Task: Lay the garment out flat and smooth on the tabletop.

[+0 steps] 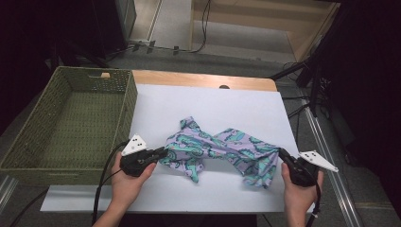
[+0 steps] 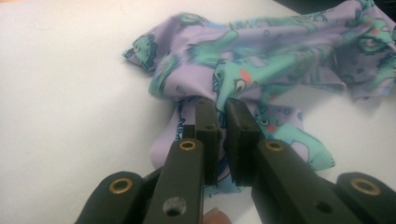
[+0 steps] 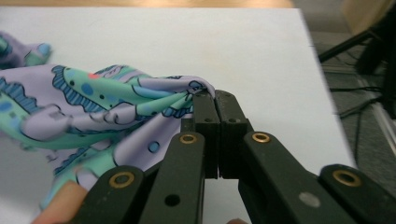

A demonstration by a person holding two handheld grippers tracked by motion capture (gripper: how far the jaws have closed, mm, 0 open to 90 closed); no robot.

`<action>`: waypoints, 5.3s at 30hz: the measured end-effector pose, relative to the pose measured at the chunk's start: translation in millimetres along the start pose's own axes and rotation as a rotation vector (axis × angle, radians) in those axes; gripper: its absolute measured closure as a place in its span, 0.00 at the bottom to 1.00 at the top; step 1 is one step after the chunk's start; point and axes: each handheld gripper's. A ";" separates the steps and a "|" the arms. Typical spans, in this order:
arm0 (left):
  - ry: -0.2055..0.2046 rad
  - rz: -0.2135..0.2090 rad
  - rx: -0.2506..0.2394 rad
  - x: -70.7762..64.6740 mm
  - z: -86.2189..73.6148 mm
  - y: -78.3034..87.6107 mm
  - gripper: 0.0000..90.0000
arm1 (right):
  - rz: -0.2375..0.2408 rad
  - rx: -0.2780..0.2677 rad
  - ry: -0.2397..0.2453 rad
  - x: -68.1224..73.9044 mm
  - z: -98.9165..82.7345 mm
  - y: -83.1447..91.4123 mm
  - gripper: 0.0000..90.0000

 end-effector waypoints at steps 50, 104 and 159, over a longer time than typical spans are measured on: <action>0.029 -0.185 0.042 0.9 -4.0 -12.6 0.61 | 0.114 0.052 0.036 22.8 9.9 -22.3 0.86; -0.264 -0.155 0.321 -75.0 -21.5 -64.1 0.99 | 0.366 0.055 0.317 120.1 27.6 -20.4 0.96; -0.140 0.011 0.209 -54.8 -33.8 -7.1 0.57 | 0.305 0.102 0.342 91.2 55.3 -33.1 0.47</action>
Point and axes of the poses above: each handheld gripper's, and its own axes: y roughly backward along the jaws, z roughly out of its top, x roughly to its left, and after that the axes turned 6 degrees about x, right-handed
